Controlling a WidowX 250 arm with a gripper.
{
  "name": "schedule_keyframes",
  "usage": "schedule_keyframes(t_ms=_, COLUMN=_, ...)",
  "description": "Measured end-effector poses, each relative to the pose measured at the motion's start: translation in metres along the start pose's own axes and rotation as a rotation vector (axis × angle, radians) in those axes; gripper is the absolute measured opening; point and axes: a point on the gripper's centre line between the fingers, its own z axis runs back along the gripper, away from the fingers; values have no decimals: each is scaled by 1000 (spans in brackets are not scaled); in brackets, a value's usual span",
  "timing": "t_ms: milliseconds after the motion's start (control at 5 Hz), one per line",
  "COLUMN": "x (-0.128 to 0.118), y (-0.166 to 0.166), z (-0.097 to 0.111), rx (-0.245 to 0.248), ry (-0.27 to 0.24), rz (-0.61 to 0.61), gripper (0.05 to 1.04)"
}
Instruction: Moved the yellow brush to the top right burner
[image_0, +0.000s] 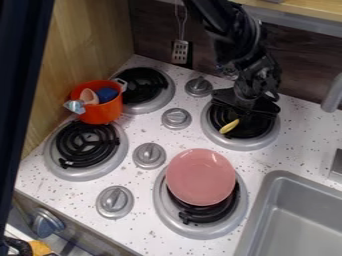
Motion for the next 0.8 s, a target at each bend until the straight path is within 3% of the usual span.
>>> schedule_keyframes(t_ms=200, x=-9, y=-1, z=-1, rx=2, ry=-59, rz=-2, gripper=310)
schedule_keyframes(t_ms=400, x=-8, y=4, z=1, rx=18, ry=-116, rz=-25, gripper=585)
schedule_keyframes(t_ms=600, x=-8, y=-1, z=14, rx=34, ry=-133, rz=-30, gripper=888)
schedule_keyframes(t_ms=800, x=-2, y=-3, z=30, rx=44, ry=-143, rz=23, gripper=1005)
